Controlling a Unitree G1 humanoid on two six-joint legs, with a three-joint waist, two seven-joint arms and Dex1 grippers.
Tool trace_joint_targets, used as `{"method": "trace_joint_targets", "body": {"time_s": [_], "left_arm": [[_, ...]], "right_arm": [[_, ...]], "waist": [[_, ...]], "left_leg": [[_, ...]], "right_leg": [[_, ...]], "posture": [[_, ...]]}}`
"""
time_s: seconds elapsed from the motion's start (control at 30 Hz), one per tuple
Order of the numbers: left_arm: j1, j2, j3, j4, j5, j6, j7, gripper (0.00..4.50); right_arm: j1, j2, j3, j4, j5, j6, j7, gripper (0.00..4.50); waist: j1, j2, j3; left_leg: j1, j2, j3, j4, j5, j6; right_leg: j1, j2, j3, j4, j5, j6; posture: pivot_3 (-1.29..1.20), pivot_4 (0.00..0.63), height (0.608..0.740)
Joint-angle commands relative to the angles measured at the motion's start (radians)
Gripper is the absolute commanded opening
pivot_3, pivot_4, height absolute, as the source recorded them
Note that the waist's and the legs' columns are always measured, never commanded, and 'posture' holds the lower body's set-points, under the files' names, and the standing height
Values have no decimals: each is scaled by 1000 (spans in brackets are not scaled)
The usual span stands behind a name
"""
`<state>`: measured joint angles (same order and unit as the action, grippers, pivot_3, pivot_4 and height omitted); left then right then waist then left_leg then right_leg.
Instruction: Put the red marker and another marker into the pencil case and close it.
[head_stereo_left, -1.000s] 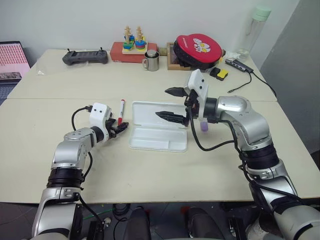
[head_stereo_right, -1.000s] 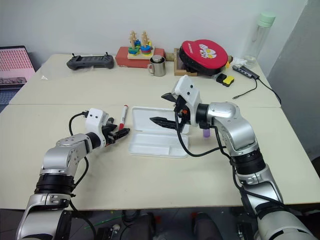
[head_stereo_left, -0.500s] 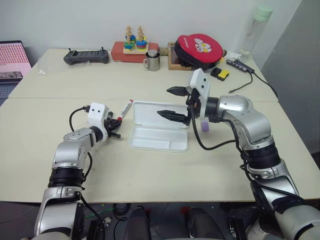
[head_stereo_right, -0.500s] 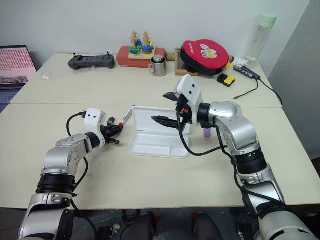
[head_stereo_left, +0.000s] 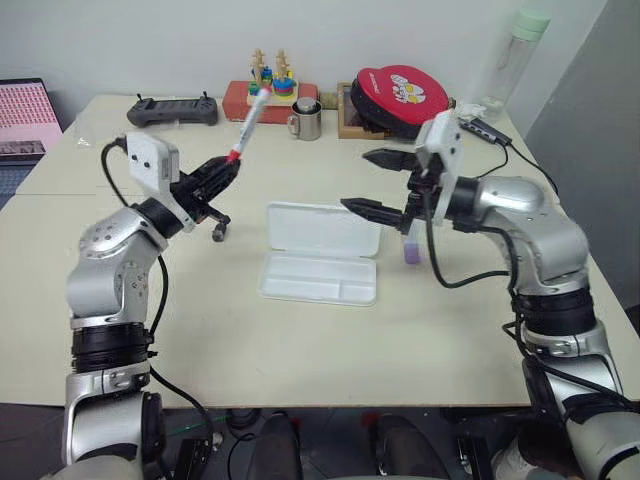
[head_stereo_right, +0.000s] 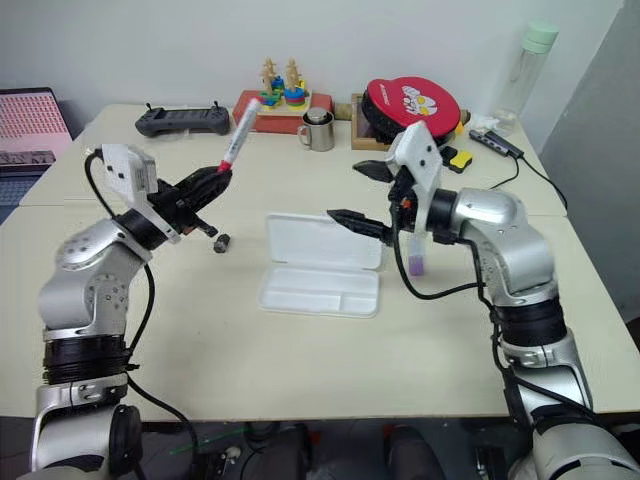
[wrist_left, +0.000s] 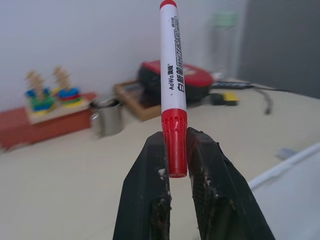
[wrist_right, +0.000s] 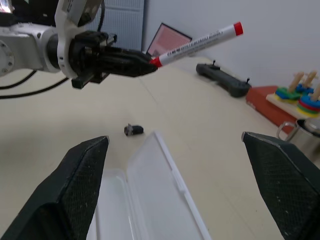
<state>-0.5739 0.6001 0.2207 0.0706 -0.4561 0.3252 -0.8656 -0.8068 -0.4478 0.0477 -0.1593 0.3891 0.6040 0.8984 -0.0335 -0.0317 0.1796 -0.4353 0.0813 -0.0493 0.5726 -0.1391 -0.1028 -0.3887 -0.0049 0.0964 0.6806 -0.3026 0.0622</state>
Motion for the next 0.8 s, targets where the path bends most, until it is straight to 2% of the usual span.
{"method": "trace_joint_targets", "body": {"time_s": [0.03,0.13,0.27,0.57,0.8], "left_arm": [[-16,71,-73,-38,-27,-17,-204,261],[-32,111,-128,-14,0,-34,-291,261],[-119,177,-362,161,273,-296,-443,261],[-243,128,-458,425,378,-532,-550,261],[-278,106,-468,496,407,-528,-580,261]], "right_arm": [[18,-29,-47,-69,53,17,1,4500],[33,-46,-48,-81,61,20,-8,4500],[77,-62,-52,-119,41,17,-56,4500],[171,-89,-40,-219,62,58,-89,4500],[263,-135,-2,-299,88,107,-78,4500]], "waist": [[-1,0,0],[-2,0,0],[0,1,0],[0,1,1],[-2,1,1]], "left_leg": [[0,0,0,0,0,0],[0,0,0,1,0,0],[0,0,0,1,0,0],[-1,0,0,1,0,1],[-1,0,0,1,0,1]], "right_leg": [[0,0,0,0,0,0],[0,0,0,0,-1,1],[0,0,1,0,-2,4],[-1,1,0,0,-4,0],[-1,1,0,1,-4,0]], "posture": [[0,150,740],[0,150,740],[0,150,740],[0,150,740],[0,150,740]]}}
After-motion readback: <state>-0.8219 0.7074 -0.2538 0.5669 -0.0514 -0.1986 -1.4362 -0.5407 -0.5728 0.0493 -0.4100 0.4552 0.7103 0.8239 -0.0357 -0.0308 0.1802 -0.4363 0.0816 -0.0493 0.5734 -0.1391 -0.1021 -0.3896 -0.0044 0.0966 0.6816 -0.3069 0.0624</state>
